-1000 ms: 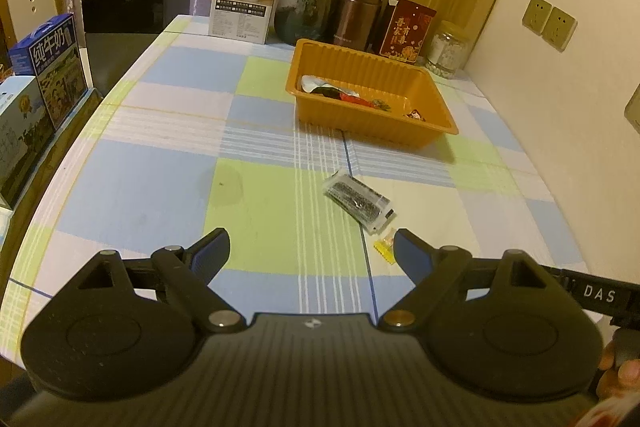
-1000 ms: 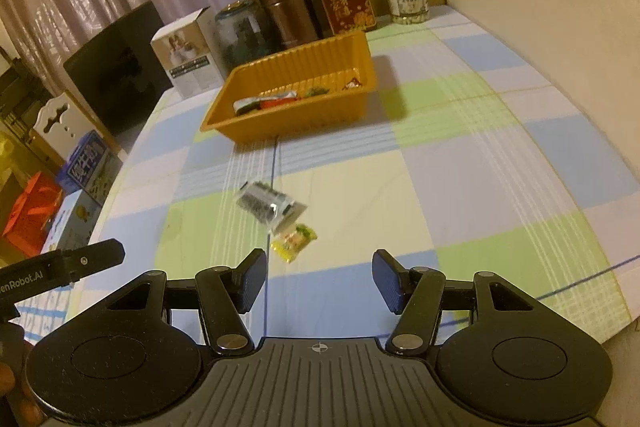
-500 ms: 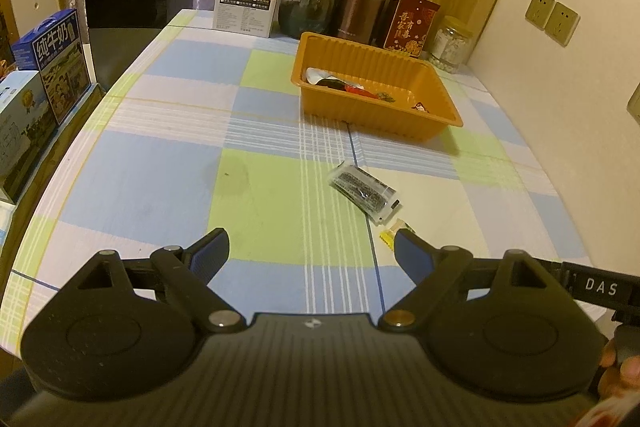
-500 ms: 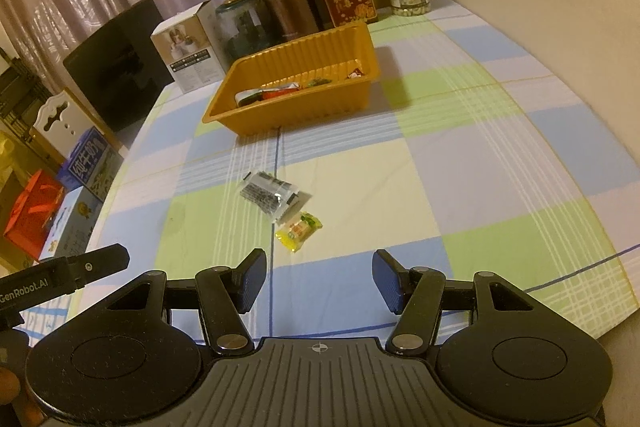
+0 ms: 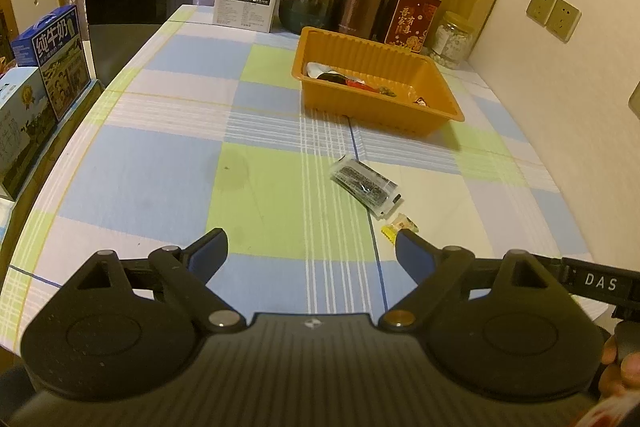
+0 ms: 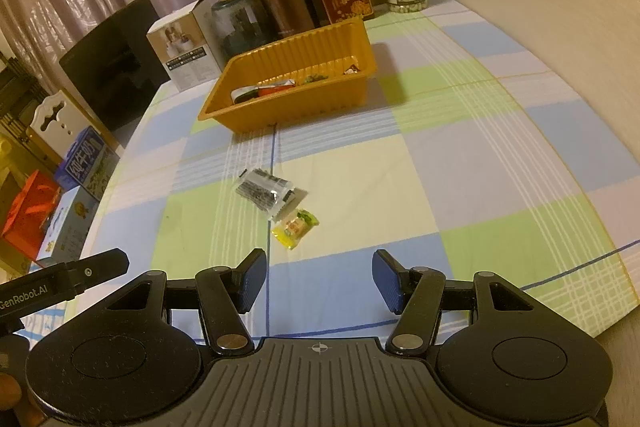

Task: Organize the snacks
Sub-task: 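Withdraw both tools from the tray toward the remaining packets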

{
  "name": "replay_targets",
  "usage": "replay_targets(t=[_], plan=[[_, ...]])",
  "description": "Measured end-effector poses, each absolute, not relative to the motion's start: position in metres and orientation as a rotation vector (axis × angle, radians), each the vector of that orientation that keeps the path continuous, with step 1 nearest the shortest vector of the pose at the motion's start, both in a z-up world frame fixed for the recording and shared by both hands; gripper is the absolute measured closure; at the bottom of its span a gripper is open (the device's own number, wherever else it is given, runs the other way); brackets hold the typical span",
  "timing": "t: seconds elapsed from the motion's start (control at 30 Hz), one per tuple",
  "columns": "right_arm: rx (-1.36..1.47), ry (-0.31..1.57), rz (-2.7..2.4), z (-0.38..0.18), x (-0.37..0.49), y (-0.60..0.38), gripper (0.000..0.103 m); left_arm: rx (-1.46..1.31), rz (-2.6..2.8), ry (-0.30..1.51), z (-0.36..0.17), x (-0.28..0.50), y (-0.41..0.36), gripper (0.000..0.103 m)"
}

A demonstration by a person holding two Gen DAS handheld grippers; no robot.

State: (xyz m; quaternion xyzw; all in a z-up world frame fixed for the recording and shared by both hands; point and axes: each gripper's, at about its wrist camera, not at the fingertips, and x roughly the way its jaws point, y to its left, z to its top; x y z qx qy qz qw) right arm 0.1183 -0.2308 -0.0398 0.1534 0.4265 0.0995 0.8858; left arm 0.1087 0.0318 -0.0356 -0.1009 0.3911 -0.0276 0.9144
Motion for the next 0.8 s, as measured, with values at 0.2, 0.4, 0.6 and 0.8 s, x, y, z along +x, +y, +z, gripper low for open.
replay_targets(t=[0.2, 0.4, 0.6, 0.8], plan=[[0.318, 0.890, 0.205, -0.044, 0.120, -0.229, 0.044, -0.215, -0.049, 0.818, -0.039, 0.110, 0.034, 0.013], [0.318, 0.898, 0.212, -0.054, 0.125, -0.221, 0.044, -0.214, -0.039, 0.830, -0.047, 0.113, 0.038, 0.010], [0.335, 0.897, 0.219, -0.070, 0.137, -0.212, 0.044, -0.224, -0.024, 0.826, -0.057, 0.120, 0.046, 0.010], [0.344, 0.892, 0.221, -0.089, 0.155, -0.200, 0.044, -0.222, 0.003, 0.803, -0.067, 0.133, 0.051, 0.009]])
